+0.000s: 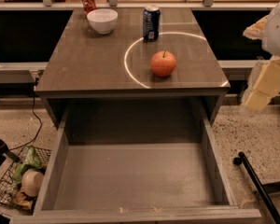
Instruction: Place apple into top drawer
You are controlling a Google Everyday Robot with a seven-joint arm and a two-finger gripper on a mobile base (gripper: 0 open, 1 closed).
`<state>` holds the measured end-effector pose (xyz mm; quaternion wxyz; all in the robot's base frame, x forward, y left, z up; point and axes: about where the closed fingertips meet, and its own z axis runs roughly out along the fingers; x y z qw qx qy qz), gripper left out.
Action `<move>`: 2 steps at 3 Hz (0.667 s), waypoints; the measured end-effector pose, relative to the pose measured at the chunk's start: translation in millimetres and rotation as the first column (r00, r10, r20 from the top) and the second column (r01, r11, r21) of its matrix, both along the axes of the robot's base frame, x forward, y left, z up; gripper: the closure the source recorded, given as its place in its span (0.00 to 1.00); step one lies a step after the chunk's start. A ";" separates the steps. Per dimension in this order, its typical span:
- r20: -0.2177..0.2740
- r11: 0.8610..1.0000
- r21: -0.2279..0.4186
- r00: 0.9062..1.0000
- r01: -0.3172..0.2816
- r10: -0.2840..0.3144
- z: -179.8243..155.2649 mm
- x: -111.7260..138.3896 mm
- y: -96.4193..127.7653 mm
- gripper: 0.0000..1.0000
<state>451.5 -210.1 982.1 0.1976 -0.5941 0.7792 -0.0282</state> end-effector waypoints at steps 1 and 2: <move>0.053 0.990 0.133 0.997 0.043 -0.051 -2.0 31.2 1.8 0.00; 0.113 0.927 0.367 0.985 0.080 -0.130 -15.0 74.2 -2.7 0.00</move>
Offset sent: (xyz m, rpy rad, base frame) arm 0.1459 -0.0214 0.0049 0.7468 -0.3611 -0.2131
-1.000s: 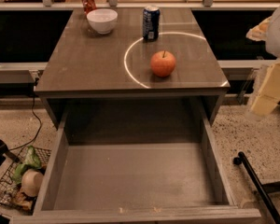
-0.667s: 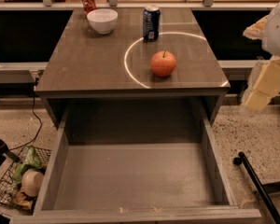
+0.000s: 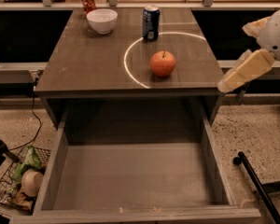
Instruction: Place apple into top drawer
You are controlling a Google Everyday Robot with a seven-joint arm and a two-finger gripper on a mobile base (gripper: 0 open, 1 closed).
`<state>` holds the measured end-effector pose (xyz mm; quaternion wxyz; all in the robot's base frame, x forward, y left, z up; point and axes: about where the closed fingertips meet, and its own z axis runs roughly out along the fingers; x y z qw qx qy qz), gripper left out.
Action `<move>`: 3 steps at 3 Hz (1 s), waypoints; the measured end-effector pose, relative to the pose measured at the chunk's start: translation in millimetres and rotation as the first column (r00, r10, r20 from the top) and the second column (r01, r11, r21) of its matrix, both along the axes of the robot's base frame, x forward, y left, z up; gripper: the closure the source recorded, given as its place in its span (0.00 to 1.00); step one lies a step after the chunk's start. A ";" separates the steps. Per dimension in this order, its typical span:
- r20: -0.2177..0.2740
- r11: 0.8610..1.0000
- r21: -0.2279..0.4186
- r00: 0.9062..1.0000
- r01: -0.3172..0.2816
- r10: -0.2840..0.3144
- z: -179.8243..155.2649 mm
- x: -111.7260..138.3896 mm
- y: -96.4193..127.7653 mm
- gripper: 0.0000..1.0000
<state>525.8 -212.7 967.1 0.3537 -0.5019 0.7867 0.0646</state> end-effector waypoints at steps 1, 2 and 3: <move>0.113 0.977 0.214 0.993 0.008 -0.033 -0.1 41.9 4.5 0.00; 0.218 0.916 0.401 0.973 -0.017 -0.077 0.7 75.3 8.1 0.00; 0.239 0.896 0.442 0.968 -0.037 -0.078 2.5 81.8 15.7 0.00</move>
Offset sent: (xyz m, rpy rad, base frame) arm 0.1084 0.0004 0.0055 0.6468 -0.3764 -0.0473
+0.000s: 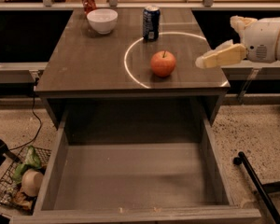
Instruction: Place apple into top drawer
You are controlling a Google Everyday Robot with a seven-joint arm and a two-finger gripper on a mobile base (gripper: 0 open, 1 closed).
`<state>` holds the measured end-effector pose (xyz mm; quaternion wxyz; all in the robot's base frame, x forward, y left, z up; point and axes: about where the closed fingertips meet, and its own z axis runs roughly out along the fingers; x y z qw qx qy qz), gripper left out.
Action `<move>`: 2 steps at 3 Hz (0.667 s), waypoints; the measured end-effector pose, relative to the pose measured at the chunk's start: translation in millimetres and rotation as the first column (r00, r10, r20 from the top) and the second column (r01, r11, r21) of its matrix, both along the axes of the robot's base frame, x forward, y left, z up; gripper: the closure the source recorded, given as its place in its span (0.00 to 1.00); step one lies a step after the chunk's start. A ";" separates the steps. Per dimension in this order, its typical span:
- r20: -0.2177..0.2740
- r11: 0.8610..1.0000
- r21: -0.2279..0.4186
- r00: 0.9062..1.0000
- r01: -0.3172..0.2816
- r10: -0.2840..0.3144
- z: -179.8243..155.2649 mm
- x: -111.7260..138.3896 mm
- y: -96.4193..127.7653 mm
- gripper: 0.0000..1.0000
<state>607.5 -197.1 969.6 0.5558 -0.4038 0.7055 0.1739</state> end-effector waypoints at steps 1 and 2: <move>-0.002 1.000 -0.004 1.000 0.000 0.000 -0.1 -0.4 -0.2 0.00; -0.014 1.000 0.022 1.000 -0.008 0.008 -9.5 7.1 11.0 0.00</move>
Offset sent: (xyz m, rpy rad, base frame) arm 0.0213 0.0265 -0.0280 0.0706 0.0372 0.0137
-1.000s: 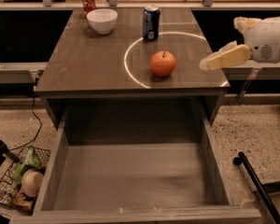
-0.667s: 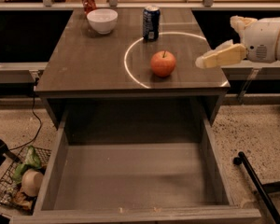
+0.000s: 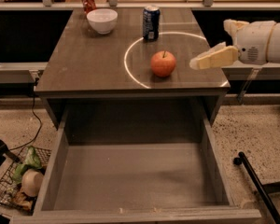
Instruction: Place apple into top drawer
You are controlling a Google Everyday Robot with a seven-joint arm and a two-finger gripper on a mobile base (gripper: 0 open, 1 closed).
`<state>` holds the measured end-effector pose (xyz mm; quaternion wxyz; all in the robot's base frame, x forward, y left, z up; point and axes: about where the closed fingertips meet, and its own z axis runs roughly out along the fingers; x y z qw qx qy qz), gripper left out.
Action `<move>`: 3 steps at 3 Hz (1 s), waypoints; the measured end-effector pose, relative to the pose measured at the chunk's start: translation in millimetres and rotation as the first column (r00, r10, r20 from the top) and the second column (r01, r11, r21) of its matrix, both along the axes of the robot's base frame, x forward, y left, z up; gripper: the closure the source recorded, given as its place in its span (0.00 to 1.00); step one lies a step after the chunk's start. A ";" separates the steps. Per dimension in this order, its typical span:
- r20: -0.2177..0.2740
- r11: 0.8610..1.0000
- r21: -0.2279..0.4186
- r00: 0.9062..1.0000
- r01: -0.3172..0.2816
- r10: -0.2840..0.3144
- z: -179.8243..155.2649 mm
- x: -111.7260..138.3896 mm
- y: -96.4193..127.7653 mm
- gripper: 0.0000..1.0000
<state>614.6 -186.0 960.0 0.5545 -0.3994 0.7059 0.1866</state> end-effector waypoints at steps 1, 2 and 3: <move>-0.011 0.998 0.052 1.000 -0.018 0.019 -21.4 20.3 21.1 0.00; -0.022 0.997 0.070 0.999 -0.029 0.030 -42.1 39.7 34.9 0.00; -0.038 0.994 0.090 0.997 -0.061 0.065 -63.9 49.9 52.1 0.00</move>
Offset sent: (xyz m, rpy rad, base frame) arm 0.0659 0.0488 -0.0699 0.0877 0.0387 0.0378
